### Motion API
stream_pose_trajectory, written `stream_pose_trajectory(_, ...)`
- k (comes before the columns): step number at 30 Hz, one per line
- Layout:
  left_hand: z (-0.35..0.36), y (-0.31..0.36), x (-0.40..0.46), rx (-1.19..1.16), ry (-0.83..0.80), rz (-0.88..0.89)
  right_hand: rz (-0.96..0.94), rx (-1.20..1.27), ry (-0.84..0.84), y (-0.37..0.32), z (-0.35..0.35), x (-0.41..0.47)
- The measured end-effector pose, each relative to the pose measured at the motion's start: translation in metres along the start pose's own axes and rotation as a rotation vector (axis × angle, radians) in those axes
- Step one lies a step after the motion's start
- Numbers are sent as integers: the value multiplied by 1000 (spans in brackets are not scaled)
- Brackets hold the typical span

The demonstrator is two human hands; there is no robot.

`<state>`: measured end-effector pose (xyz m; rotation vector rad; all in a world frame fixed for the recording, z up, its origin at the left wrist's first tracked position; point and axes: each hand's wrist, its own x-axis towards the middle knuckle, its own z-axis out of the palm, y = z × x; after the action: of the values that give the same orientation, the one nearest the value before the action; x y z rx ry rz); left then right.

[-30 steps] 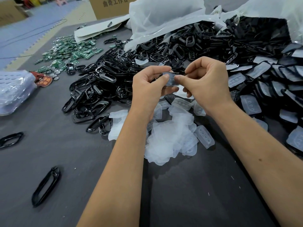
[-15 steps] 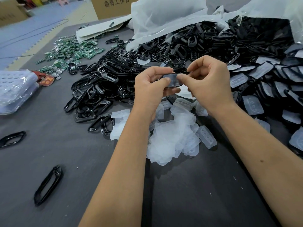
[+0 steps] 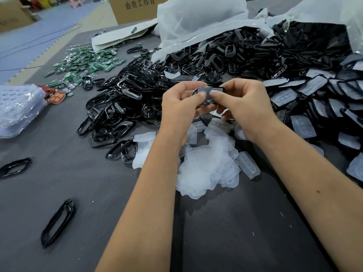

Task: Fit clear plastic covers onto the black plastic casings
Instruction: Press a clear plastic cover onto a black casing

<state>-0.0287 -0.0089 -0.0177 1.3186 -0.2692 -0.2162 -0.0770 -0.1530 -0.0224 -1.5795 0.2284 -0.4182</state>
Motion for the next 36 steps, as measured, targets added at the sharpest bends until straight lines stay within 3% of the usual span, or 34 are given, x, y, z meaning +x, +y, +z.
stream_pose_trajectory(27,-1,-3,2,-12,-9,-35,38,-5,31,-1,4,-1)
stream_pose_trajectory(36,-3,-4,2,-3,-77,6,106,153,48,-2,8,-3)
